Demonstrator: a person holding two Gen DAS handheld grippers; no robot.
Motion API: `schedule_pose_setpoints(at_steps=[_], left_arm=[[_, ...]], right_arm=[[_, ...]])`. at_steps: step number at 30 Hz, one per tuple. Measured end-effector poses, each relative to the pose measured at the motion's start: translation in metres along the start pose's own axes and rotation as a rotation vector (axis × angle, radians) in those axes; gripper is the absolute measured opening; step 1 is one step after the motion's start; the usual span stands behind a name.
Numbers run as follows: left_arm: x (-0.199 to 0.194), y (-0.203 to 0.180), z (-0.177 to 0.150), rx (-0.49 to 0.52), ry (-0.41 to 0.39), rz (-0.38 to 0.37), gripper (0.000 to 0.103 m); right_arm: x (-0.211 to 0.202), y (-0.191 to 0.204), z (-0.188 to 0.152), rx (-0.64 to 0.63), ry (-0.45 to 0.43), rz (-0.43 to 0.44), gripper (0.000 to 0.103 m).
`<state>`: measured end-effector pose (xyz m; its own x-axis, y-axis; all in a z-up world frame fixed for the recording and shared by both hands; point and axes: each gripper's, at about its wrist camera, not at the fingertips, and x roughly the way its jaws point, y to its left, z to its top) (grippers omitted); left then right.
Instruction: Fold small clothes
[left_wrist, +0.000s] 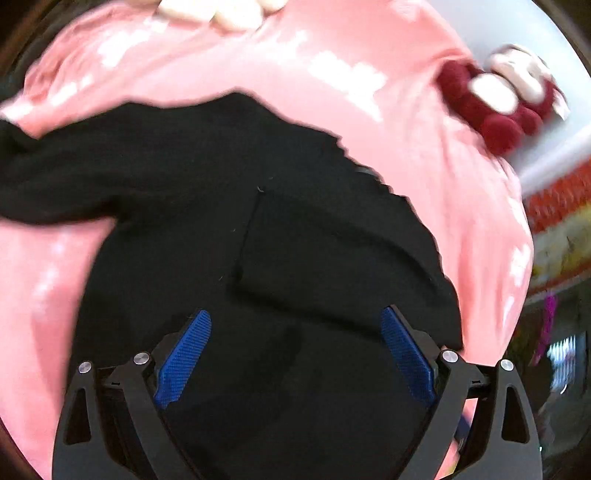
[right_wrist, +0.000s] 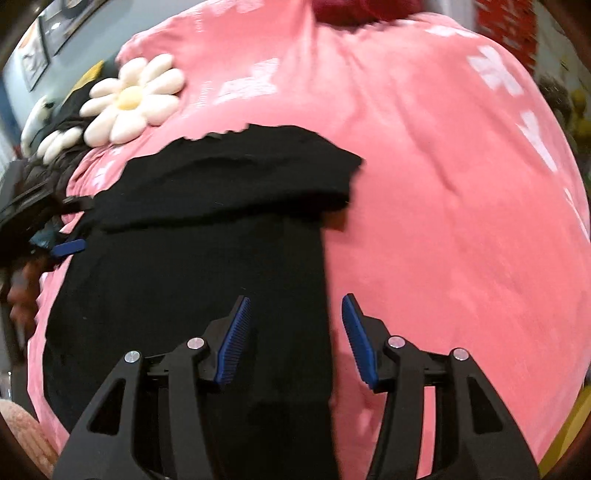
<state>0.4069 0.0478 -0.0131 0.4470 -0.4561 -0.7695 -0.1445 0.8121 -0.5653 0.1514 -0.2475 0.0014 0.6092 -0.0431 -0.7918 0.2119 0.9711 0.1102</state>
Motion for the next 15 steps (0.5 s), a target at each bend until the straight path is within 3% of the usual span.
schedule_pose_setpoints(at_steps=[2,4,5,6,10,13,15], left_arm=[[0.015,0.003,0.01,-0.071,0.002,0.012,0.088],[0.014,-0.003,0.019,-0.057,-0.051,0.0,0.046],[0.019,-0.009,0.027,-0.015,-0.019,-0.028,0.002],[0.019,-0.011,0.032,0.0,-0.008,-0.029,0.003],[-0.005,-0.016,0.058,0.079,-0.123,0.039,0.003],[-0.01,0.0,0.067,0.086,-0.144,0.115,0.003],[-0.008,0.013,0.07,0.063,-0.141,0.126,0.003]], right_arm=[[0.005,-0.007,-0.001,0.017,0.008,-0.001,0.05],[0.011,-0.013,0.003,0.025,0.009,0.006,0.05],[0.014,-0.01,0.007,0.026,0.006,0.007,0.05],[0.017,-0.009,0.012,0.03,0.0,0.017,0.05],[0.038,0.003,0.033,0.03,-0.013,0.036,0.05],[0.064,0.005,0.049,0.056,0.004,0.041,0.05],[0.079,0.004,0.059,0.093,0.007,0.037,0.05]])
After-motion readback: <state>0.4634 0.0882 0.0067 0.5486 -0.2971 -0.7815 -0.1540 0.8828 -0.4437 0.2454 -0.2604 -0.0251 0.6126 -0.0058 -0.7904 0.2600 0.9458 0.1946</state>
